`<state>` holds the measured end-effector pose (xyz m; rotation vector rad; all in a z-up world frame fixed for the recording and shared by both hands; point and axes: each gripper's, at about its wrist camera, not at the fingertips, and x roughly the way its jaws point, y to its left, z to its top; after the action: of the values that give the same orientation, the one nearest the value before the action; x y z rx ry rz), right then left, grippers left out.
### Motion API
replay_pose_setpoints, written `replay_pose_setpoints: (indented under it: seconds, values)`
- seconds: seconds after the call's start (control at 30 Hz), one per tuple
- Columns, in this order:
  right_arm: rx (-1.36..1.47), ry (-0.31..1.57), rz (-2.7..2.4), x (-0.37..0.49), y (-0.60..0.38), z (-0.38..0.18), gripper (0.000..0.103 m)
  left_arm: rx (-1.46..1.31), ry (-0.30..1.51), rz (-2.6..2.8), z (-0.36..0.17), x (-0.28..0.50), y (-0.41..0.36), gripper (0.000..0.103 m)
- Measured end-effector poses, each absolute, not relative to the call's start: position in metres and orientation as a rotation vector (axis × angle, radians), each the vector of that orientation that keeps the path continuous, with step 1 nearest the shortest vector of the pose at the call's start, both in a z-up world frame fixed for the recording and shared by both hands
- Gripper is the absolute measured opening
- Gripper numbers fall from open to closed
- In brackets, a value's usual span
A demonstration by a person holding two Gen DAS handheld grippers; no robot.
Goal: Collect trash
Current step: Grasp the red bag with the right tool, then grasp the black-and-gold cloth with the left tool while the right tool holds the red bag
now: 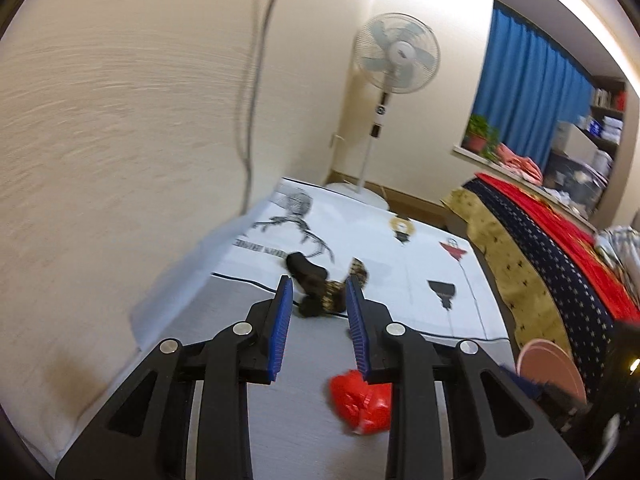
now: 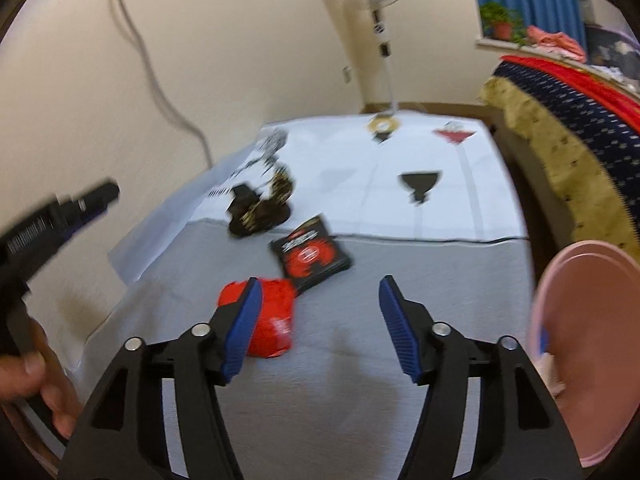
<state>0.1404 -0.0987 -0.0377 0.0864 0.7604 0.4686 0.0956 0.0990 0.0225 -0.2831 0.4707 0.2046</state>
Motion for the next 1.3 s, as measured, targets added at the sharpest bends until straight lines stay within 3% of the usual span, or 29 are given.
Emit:
replay_pose_setpoints:
  seconds: [0.2, 0.4, 0.43, 0.53, 0.97, 1.3]
  values:
    - [0.058, 0.835, 0.555, 0.148, -0.060, -0.067, 0.080, -0.288, 0.482, 0.236, 0.018, 0.099, 0.109, 0.027]
    - [0.016, 0.910, 0.590, 0.156, -0.040, -0.088, 0.081, -0.290, 0.500, 0.248, 0.008, 0.110, 0.114, 0.027]
    - [0.014, 0.921, 0.590, 0.157, -0.039, -0.091, 0.081, -0.291, 0.503, 0.249, 0.006, 0.112, 0.114, 0.027]
    - [0.011, 0.931, 0.601, 0.159, -0.039, -0.094, 0.056, -0.294, 0.509, 0.251, 0.001, 0.118, 0.114, 0.027]
    - [0.067, 0.827, 0.506, 0.169, -0.093, -0.064, 0.054, -0.320, 0.563, 0.224, -0.028, 0.160, 0.107, 0.027]
    - [0.100, 0.834, 0.370, 0.188, -0.138, -0.072, 0.054, -0.314, 0.614, 0.238, -0.054, 0.201, 0.100, 0.028]
